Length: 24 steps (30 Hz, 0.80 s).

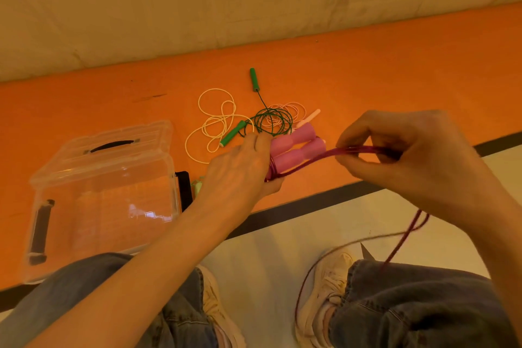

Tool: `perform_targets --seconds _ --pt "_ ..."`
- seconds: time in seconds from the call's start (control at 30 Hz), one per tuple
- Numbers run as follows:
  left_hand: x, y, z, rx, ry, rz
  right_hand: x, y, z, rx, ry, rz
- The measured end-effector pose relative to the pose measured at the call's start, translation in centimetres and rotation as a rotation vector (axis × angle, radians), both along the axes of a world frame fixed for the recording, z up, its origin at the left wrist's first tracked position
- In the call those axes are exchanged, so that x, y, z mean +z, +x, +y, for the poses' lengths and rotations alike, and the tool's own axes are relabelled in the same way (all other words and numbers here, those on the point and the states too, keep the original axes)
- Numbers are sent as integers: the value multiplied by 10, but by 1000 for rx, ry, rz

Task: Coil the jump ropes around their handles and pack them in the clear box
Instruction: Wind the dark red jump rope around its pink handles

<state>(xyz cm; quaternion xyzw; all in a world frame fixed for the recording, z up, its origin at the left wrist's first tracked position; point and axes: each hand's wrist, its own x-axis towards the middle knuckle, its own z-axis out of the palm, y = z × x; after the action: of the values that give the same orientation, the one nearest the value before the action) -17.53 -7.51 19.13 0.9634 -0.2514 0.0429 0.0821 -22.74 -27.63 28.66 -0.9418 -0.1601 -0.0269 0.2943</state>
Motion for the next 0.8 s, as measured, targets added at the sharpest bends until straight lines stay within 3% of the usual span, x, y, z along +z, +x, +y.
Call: perform_targets --seconds 0.23,0.53,0.7,0.8 --pt "1 -15 -9 -242 74 89 -15 17 8 -5 -34 -158" --pt "-4 -21 -9 -378 -85 2 -32 34 5 -157 35 -111" --pt "3 -25 -7 -339 -121 -77 -36 40 -2 -202 154 -4" --pt "-1 -27 -10 -426 -159 -52 -40 44 -6 -209 185 52"
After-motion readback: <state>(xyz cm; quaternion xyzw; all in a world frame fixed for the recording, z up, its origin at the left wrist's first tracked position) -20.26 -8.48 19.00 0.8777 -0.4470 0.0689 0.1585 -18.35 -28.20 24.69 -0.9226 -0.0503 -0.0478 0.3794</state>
